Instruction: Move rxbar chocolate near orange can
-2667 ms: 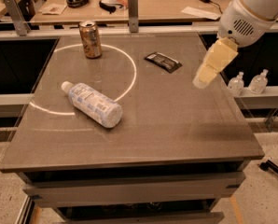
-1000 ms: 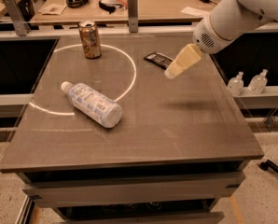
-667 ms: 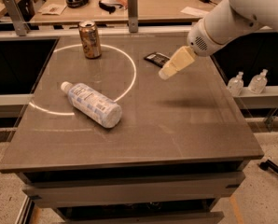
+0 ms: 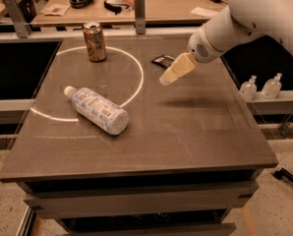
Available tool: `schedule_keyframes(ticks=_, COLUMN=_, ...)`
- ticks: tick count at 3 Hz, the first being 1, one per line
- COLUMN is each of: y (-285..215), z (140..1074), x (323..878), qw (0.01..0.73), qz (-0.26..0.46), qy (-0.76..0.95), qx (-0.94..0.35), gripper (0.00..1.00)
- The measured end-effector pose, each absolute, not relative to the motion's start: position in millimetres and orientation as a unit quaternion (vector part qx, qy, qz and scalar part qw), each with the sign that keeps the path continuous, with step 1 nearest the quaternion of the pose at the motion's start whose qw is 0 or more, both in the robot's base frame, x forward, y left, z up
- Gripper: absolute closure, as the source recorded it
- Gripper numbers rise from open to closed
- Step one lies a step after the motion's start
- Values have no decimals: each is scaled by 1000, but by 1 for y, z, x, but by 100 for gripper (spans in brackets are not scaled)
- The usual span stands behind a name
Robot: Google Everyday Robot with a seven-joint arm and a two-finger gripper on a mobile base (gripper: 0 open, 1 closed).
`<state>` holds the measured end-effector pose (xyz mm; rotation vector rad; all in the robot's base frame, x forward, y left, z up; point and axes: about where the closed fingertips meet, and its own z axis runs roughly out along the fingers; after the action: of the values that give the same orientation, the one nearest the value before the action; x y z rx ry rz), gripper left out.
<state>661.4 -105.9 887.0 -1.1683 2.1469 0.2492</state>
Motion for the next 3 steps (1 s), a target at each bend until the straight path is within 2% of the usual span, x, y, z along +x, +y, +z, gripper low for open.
schedule_keyframes(ticks=3, y=-112, z=877, x=704, qw=377, qz=107, qy=802, qx=-451, gripper=0)
